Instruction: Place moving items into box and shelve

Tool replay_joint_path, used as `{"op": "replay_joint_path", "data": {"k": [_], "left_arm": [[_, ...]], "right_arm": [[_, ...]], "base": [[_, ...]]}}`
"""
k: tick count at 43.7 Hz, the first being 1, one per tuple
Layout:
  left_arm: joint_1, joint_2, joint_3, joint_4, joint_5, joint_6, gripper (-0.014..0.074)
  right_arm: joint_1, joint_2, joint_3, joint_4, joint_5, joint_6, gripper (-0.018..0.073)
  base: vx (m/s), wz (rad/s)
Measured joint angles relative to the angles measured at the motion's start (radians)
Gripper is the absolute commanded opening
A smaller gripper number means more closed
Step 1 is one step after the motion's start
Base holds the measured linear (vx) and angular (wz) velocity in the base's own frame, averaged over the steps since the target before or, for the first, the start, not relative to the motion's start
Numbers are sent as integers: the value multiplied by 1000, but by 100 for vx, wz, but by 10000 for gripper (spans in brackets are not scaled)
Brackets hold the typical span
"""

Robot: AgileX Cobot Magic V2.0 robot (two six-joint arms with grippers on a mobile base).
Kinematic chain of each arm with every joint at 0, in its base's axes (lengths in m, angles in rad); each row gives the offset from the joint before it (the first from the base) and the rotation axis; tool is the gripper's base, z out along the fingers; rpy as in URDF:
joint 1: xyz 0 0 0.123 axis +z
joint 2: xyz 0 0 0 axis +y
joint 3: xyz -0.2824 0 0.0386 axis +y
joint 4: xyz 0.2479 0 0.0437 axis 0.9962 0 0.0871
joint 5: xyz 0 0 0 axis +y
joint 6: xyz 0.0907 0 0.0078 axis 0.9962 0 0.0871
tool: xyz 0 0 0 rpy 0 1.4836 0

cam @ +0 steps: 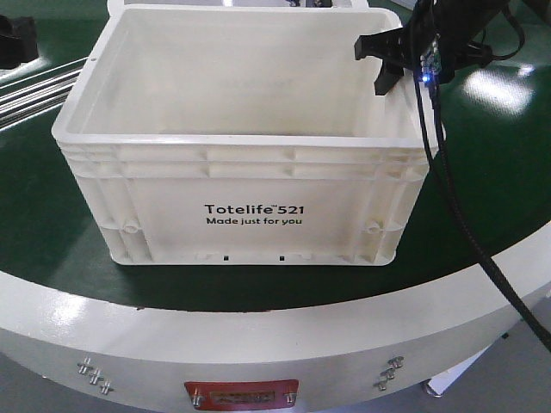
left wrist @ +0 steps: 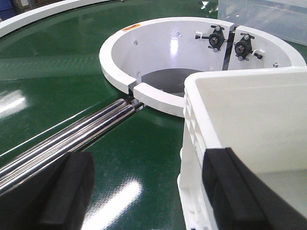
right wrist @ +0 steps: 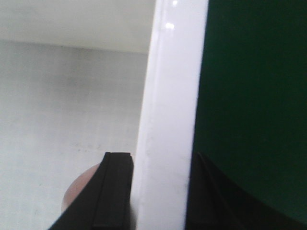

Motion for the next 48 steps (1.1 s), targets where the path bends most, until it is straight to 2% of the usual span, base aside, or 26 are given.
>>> {"op": "replay_joint_path", "data": {"k": [15,24,25,26,48], "left_arm": [[0,0,0,-7,42,-1,575],[0,5,-43,-73,118,-2,575],[0,8,-57,-80,134,-2,575],[0,47,-227,-134,290,-2,575],[0,278,-562,-157,705,-101,575]], "right_arm": [[14,3,-2,32,-12,-62,-4],[15,3,-2,32,-14,-66,-4],[15,3,-2,32,-14,-66,-4],[15,3,-2,35,-14,-70,-4],[15,4,-2,48,-13,-88,-4]], "base": [[0,0],[0,0],[0,0],[0,0],[0,0]]}}
